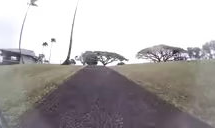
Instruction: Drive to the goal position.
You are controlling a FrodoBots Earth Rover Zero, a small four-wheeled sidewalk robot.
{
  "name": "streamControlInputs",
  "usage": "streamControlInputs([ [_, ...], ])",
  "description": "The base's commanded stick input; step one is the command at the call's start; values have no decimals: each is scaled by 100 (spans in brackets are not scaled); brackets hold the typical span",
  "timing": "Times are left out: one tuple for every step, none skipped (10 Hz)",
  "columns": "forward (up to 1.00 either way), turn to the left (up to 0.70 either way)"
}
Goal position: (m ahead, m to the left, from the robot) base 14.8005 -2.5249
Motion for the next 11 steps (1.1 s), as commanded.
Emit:
streamControlInputs([
  [70, 35],
  [70, 3],
  [70, 0],
  [70, 0],
  [70, 0],
  [70, 0],
  [70, 0],
  [70, 0],
  [70, 0],
  [70, 0],
  [70, 0],
])
